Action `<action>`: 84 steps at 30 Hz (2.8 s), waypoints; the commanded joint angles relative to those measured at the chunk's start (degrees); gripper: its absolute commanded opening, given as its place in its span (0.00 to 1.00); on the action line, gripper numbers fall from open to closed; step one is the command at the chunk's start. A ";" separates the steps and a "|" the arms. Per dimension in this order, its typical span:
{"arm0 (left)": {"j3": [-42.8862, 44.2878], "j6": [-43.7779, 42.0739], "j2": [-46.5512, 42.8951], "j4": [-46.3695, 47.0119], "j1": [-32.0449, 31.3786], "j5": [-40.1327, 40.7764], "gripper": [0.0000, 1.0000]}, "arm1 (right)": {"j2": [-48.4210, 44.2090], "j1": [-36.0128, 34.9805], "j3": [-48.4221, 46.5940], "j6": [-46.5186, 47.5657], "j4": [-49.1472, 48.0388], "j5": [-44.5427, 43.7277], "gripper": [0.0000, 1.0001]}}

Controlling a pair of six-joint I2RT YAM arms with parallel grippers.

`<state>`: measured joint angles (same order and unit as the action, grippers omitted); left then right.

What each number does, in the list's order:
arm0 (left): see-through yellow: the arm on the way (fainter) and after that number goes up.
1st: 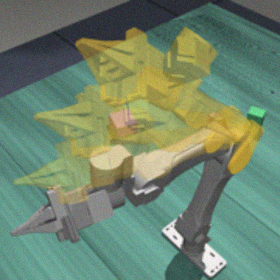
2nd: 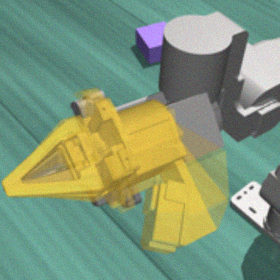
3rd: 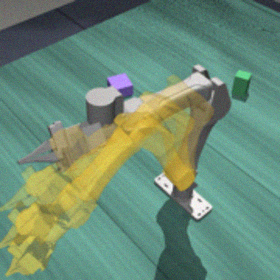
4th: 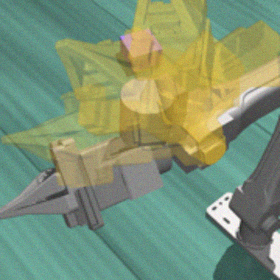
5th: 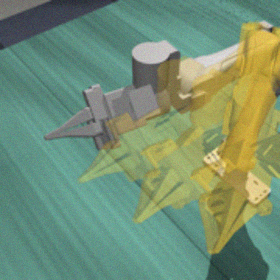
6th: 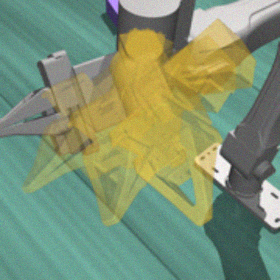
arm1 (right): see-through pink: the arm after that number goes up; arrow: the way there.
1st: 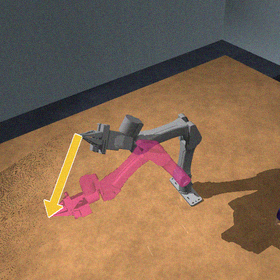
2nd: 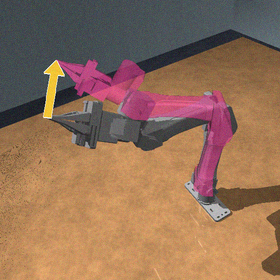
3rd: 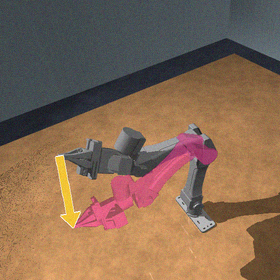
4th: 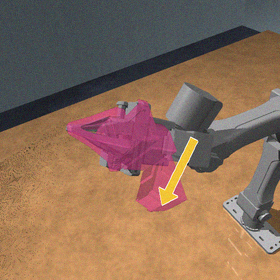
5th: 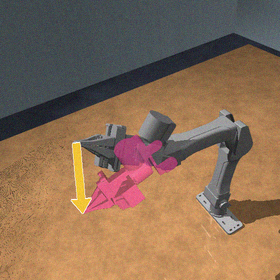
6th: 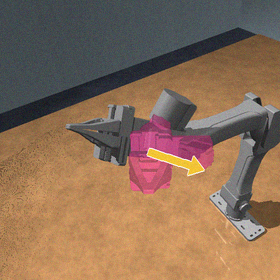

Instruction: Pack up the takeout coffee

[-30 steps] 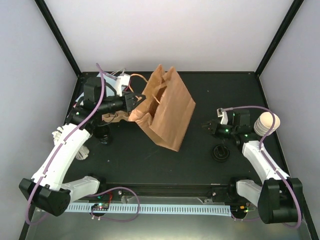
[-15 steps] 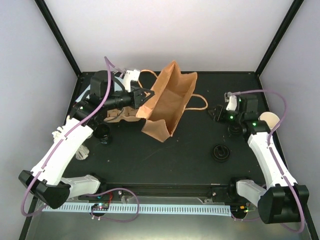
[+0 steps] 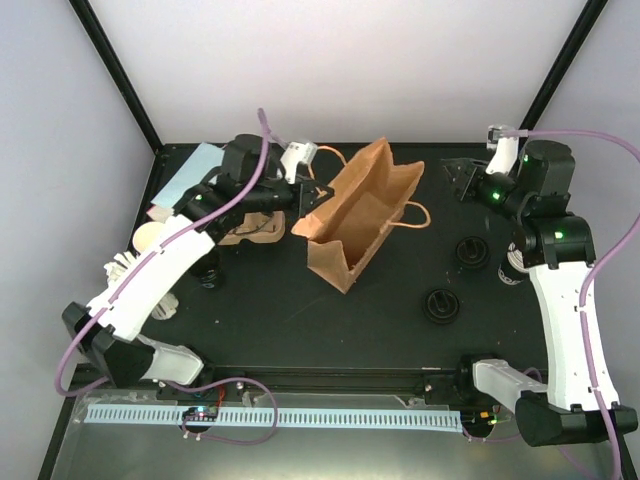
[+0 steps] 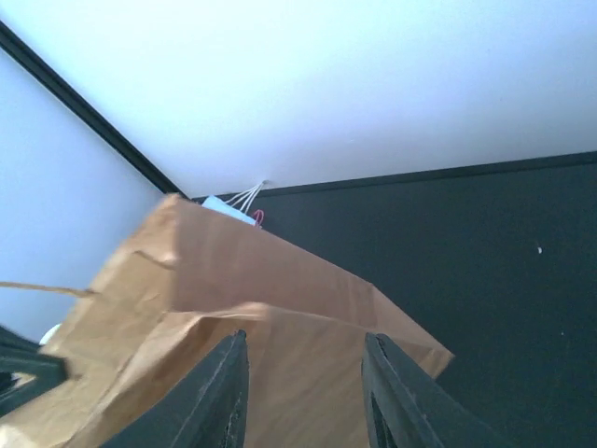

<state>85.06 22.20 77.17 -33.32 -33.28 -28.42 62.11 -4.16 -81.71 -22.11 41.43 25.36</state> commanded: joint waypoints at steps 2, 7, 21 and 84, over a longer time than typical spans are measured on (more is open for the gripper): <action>9.30 -7.27 4.70 -9.02 -3.95 10.15 0.01 | 1.49 -1.98 -5.08 3.22 5.59 -0.07 0.35; 14.12 -13.30 7.67 -16.06 -7.75 17.33 0.01 | 3.67 -5.24 -9.43 5.73 7.78 -1.03 0.33; 14.45 -18.64 5.54 -16.47 -11.01 23.01 0.02 | 0.69 -16.36 -4.02 9.18 2.16 -2.30 0.01; 10.35 -24.26 1.80 -14.68 -14.13 24.77 0.01 | 4.62 -45.32 6.54 57.40 29.90 -12.35 0.01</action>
<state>93.82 -0.36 79.75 -49.23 -46.76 -4.27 66.67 -47.66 -75.16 28.29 66.11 11.35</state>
